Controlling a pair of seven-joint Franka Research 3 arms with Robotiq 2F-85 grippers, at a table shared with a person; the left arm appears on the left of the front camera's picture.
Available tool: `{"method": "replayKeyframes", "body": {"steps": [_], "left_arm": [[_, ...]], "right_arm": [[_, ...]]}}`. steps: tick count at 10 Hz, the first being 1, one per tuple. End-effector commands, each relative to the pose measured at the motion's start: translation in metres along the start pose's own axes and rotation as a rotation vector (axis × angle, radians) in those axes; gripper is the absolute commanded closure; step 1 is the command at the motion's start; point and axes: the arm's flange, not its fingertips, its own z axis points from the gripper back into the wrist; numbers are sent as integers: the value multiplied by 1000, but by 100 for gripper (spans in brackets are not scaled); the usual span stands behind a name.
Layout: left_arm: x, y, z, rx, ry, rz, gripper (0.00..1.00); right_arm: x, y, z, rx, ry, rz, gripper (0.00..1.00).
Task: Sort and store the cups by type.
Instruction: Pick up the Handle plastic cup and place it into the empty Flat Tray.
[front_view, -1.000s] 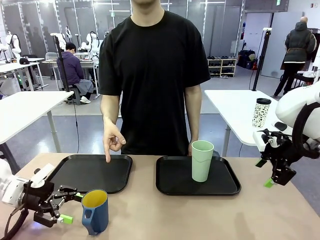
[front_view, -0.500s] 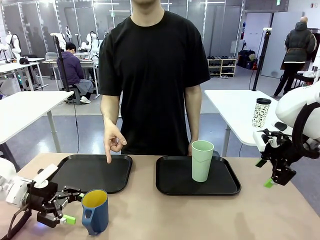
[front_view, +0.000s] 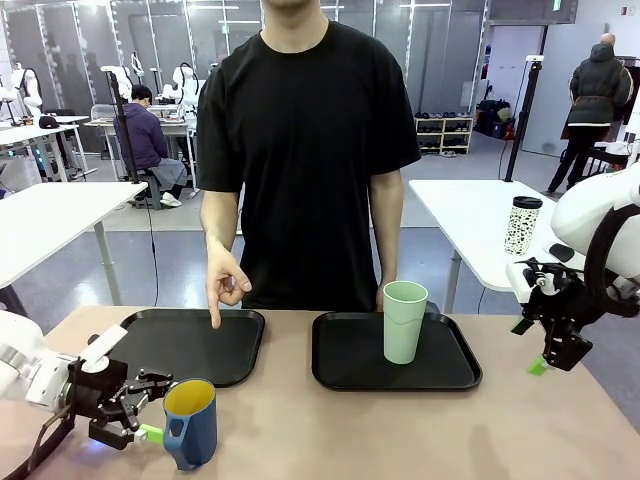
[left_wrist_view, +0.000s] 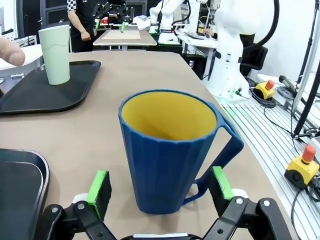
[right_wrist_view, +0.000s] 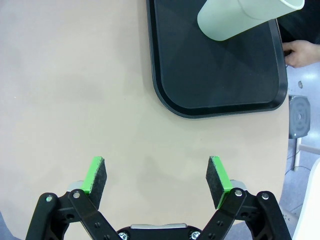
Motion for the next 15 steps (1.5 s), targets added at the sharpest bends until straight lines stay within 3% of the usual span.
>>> {"method": "replayKeyframes", "body": {"steps": [1, 15], "left_arm": [[-5, 5, -9, 5, -28, -48, 0], [-8, 10, -47, -52, -84, -74, 0]], "right_arm": [[0, 1, 0, -1, 8, 7, 0], [0, 1, 0, -1, 8, 7, 0]]}}
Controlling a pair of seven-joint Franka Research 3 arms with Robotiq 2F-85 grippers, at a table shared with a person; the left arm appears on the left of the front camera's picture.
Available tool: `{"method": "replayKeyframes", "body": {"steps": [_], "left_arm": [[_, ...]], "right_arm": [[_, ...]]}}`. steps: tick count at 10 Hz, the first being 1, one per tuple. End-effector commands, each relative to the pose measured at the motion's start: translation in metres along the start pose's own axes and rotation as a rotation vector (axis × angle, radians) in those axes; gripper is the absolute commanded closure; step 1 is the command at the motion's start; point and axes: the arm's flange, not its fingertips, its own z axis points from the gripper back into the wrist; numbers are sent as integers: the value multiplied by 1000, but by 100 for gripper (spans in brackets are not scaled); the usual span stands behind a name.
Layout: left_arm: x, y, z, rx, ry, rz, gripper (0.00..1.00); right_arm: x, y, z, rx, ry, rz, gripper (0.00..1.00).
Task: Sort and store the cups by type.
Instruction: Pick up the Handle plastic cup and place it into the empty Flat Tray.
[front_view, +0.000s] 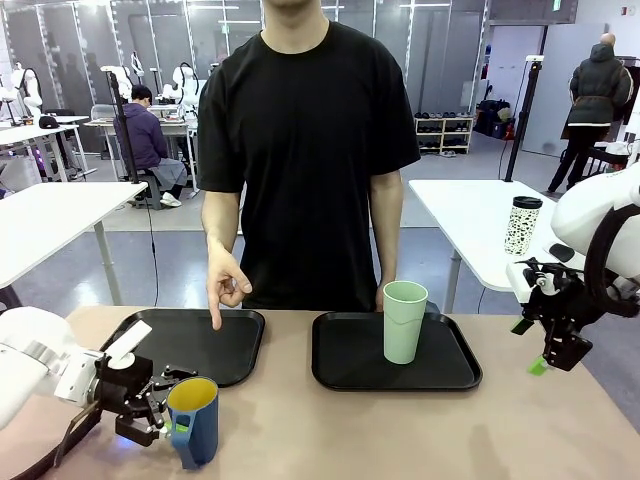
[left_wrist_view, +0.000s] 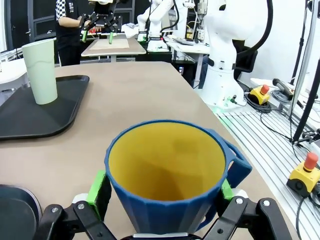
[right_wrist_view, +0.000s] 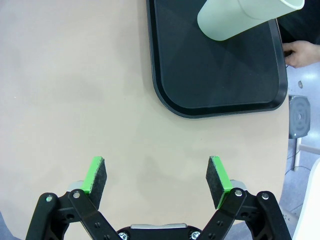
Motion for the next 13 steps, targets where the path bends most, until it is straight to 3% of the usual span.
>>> {"method": "replayKeyframes", "body": {"steps": [1, 10, 13], "left_arm": [[-23, -3, -9, 0, -44, -39, 0], [-26, -5, -26, -113, -97, -25, 0], [-28, -5, -25, -122, -87, -7, 33]], "right_arm": [[0, 1, 0, -1, 8, 8, 0], [0, 1, 0, -1, 8, 8, 0], [0, 1, 0, -1, 8, 8, 0]]}}
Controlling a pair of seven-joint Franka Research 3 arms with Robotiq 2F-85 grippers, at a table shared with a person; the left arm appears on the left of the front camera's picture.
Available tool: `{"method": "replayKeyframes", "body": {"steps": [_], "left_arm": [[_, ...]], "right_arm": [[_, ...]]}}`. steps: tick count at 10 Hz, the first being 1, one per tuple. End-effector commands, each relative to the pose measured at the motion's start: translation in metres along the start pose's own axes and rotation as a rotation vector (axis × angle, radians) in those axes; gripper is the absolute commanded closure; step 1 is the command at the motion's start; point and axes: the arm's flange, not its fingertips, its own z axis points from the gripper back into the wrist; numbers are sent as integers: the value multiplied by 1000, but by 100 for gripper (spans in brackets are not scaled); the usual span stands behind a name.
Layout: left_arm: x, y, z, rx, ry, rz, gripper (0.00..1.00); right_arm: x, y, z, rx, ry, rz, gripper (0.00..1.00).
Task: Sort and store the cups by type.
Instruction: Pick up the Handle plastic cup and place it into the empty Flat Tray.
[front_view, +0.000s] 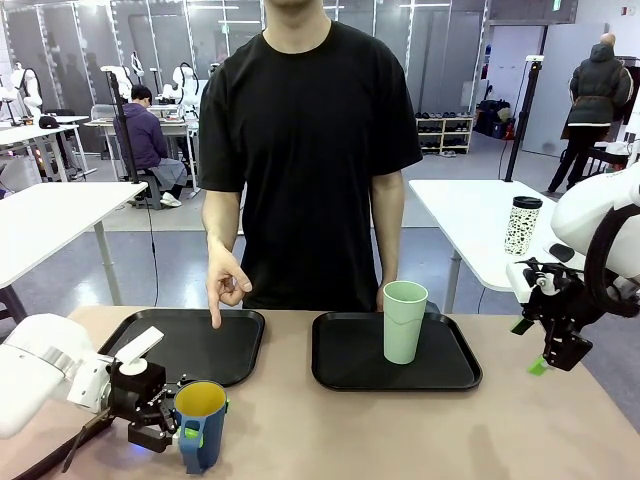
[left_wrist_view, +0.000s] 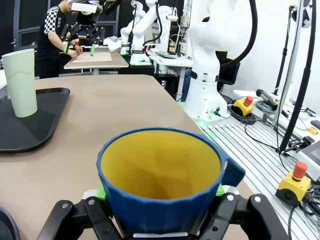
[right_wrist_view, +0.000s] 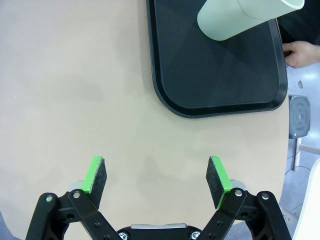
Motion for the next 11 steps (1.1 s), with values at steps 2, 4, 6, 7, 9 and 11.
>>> {"method": "replayKeyframes", "body": {"steps": [2, 4, 6, 7, 9, 11], "left_arm": [[-18, -1, -2, -28, -9, -31, 53], [-7, -1, 1, 6, -22, -35, 60], [29, -10, 19, 86, -38, -54, 60], [50, -15, 32, 123, -67, -53, 60], [82, -23, 62, 202, -132, -69, 60], [91, -26, 78, 230, -132, -52, 60]], "right_arm": [[0, 1, 0, -1, 8, 8, 0], [0, 1, 0, -1, 8, 8, 0], [0, 1, 0, -1, 8, 8, 0], [0, 1, 0, -1, 8, 8, 0], [0, 1, 0, -1, 8, 8, 0], [0, 1, 0, -1, 8, 8, 0]]}}
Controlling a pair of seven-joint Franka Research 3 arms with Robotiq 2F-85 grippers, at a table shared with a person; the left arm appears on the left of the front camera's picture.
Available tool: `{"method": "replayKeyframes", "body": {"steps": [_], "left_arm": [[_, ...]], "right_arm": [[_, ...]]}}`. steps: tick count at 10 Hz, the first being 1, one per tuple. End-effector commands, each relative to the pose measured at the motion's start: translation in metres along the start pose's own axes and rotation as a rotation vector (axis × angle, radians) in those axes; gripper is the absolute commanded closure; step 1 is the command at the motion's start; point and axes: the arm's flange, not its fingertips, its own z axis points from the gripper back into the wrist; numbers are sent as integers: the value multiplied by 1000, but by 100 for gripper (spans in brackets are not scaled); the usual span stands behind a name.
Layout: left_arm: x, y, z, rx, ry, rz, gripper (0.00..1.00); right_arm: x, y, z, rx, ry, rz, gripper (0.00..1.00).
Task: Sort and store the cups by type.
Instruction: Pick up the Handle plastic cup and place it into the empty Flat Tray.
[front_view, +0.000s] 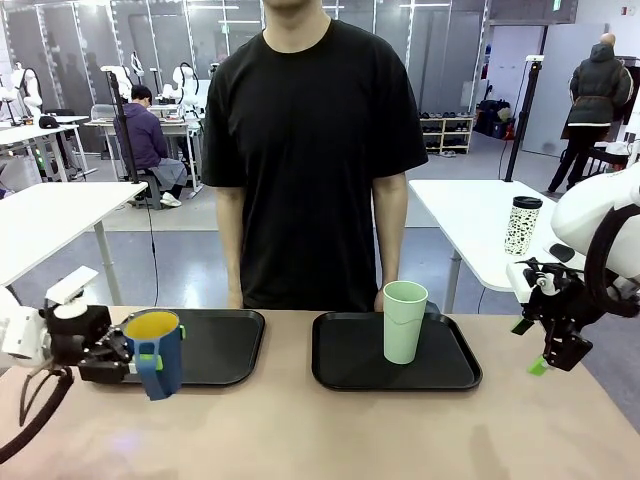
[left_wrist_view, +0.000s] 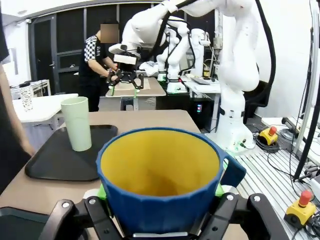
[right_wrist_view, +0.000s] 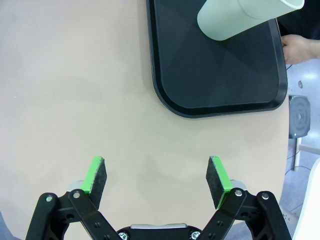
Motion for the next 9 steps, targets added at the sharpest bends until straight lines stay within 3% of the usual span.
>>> {"method": "replayKeyframes", "body": {"steps": [1, 9], "left_arm": [[1, -4, -1, 37, -19, 25, 60], [1, -3, 7, 18, 0, 13, 60]], "right_arm": [[1, 1, 0, -1, 8, 8, 0], [1, 1, 0, -1, 8, 8, 0]]}}
